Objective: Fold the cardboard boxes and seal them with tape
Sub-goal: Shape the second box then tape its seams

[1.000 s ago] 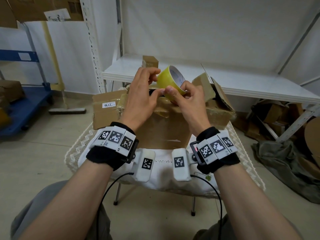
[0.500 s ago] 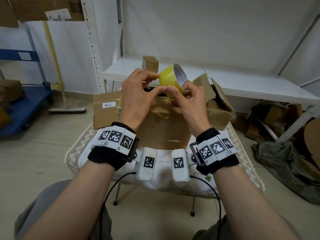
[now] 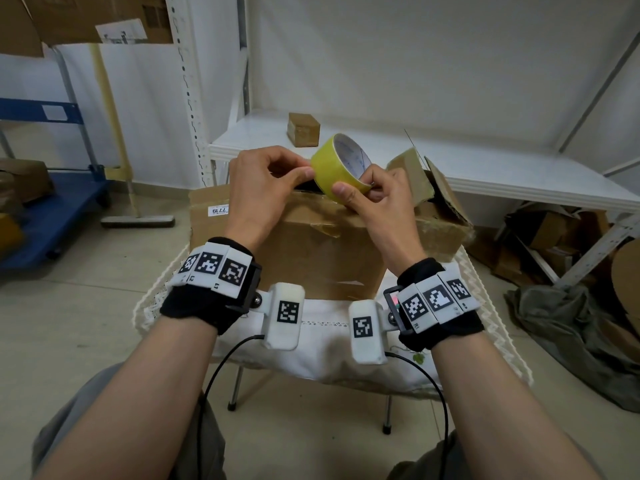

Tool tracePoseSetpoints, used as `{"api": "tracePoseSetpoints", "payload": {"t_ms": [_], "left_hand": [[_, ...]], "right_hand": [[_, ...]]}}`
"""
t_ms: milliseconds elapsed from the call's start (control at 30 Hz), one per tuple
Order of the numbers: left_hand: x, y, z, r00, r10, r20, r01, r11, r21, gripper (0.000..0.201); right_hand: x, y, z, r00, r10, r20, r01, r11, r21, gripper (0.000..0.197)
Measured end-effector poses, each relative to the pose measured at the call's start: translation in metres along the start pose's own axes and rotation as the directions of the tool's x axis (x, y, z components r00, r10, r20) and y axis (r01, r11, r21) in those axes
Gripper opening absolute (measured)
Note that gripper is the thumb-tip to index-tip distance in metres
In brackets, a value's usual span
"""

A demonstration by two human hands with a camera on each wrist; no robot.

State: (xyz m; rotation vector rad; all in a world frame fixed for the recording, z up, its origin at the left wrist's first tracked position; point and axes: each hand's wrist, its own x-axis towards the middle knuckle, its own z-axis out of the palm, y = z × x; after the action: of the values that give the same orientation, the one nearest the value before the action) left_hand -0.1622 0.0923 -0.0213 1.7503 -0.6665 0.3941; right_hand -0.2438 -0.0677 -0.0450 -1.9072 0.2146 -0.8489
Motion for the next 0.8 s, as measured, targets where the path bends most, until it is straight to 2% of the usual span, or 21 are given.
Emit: {"api": "tracePoseSetpoints", "payload": {"t_ms": [533, 800], "left_hand": [[-0.0039, -0.0042, 0.0046, 0.999, -0.021, 0.038, 0.020, 0.999, 0.027, 0.009], [-0.0087, 0.0010, -0.0008, 0.999, 0.000, -0.032, -0.001, 1.000, -0.013, 0.010]], "right_hand": [[-0.0016, -0.0008, 0.0008, 1.000, -0.012, 0.005, 0.012, 0.999, -0.053, 0.043], [-0.0027, -0.0023, -0.0004, 1.000, -0.006, -0.009, 0.005, 0.998, -0.066, 0.040]]}}
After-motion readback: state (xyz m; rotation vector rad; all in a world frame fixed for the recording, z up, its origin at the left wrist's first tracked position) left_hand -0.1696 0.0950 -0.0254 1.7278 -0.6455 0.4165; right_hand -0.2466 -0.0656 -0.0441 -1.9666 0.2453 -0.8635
